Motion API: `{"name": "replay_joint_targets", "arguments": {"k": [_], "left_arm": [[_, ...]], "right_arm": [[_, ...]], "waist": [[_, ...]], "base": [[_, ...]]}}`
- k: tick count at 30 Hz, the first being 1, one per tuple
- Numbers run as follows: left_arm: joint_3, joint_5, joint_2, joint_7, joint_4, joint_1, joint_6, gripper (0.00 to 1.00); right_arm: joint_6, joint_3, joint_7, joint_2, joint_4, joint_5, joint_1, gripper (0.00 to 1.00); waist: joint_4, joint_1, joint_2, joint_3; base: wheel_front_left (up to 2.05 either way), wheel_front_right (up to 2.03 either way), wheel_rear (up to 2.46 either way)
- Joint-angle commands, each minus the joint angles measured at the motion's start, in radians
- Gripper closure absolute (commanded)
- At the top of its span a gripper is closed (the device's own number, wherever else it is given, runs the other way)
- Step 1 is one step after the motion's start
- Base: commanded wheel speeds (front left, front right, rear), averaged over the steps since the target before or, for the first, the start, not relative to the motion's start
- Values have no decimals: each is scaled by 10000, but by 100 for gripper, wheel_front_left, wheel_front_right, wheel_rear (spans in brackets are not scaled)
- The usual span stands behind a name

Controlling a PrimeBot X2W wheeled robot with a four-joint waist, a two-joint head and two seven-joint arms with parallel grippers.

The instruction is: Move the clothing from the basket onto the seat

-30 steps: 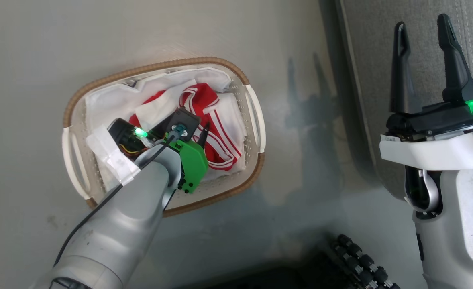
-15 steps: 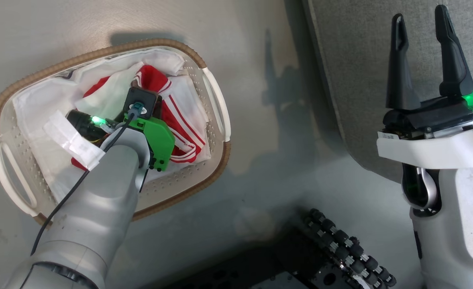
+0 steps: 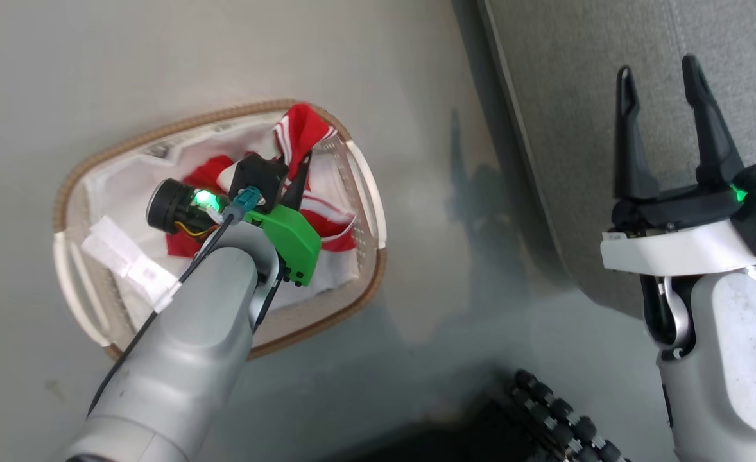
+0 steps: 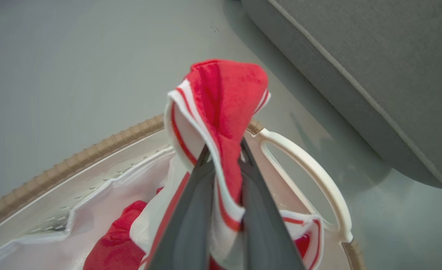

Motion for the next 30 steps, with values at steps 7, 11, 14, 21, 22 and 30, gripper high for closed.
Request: {"name": "replay_joint_targets", "arguments": {"k": [7,11,14,21,22,30], "left_arm": [[364,510,708,-22,-3093,1673,-73,100],[411,721,1017,-22,-4250,2240,-155,100],[354,882,1259,-23,-4907,2398,-236,100],[182,970,1815,332,-5926,1648,-452,100],[156,991,1893,426,-6022,1503,-487,100],[411,660,2067,1247,-6339,77,-563,100]], "right_arm": [[-10,-207,-49,-46,640,-474,921,0],[-10,-216,-49,-48,947,-590,1382,0],[-10,-190,-49,-46,1169,-645,1743,0],[-10,66,-49,-46,1552,-674,2400,0],[-10,140,-49,-45,1602,-682,2435,0],[-10,1080,-49,-39,1842,-578,2444,0]], "waist": [[1641,-1,-1,-2968],[1979,-1,-1,-3951],[2202,-1,-1,-4738],[2476,-1,-1,-6095],[2490,-1,-1,-6236],[2488,-1,-1,-7036]], "base": [[0,0,0],[0,0,0],[0,0,0],[0,0,0],[0,0,0],[0,0,0]]}}
